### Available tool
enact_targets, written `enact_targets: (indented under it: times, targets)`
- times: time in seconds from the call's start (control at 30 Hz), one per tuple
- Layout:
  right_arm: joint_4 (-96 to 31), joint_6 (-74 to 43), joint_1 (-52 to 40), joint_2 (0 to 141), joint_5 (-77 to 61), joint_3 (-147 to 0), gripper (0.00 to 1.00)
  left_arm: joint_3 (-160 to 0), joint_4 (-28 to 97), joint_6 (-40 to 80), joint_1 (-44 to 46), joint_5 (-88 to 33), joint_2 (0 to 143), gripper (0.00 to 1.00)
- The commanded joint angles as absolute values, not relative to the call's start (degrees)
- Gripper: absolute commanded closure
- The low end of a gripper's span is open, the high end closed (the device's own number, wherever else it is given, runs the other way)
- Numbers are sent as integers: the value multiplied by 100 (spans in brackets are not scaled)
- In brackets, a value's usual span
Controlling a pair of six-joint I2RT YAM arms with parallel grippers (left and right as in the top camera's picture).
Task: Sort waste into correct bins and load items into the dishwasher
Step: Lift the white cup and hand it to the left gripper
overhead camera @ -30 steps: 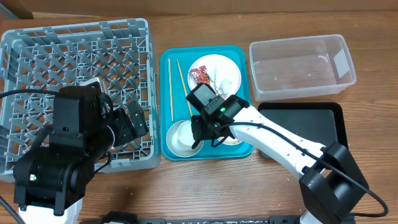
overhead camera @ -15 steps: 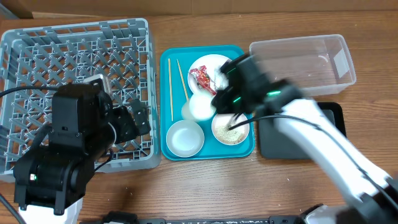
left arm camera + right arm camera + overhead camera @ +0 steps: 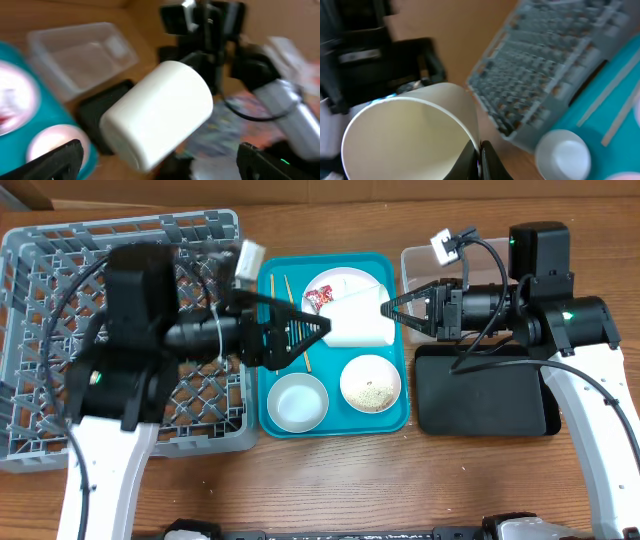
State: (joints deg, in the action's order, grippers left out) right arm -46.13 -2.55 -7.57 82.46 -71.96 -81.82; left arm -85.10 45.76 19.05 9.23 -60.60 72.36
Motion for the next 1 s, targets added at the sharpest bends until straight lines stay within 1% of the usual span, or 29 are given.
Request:
enact_targets:
  times: [0.0,0.07,0.2,0.3,0.37,0.57,0.7,0.87,0.93,0.97]
  targets:
    - [-4204,-16,-742,8239,-8621,-8215,96,-8606,4388,1846,891,-7972,7529,1]
    - [-3900,-67,-744,8239,-8838,-8215,96,-8606,4388,1841,891,-8195,7653,1]
    - [-3505,-327,-746,8241,-8838,-8215,96,-8606,4322,1798,891,-8569,7756,1]
    - [-3308,-360,-834,8241,-8768,-8215,96,-8606,4228,1796,895,-8803,7756,7]
    - [-3258,-515,-939,8241,-8440,-8215,96,-8606,4095,1798,902,-9061,7756,10]
    - [-2880,-694,-1175,8241,-8246,-8215,96,-8606,4088,1800,908,-9056,7747,13]
    - [-2596,-1225,-1227,8241,-7811,-8215,96,-8606,4086,1798,972,-9021,7747,14]
    - [-2272,-1490,-1308,8241,-7693,-8215,96,-8604,4091,1796,1076,-8820,7752,20]
    - [-2185,-1584,-1308,8241,-7682,-8215,96,-8604,4093,1800,1096,-8812,7752,19]
    - [-2156,-1651,-1308,8241,-7631,-8215,96,-8604,4097,1798,1096,-8812,7752,14]
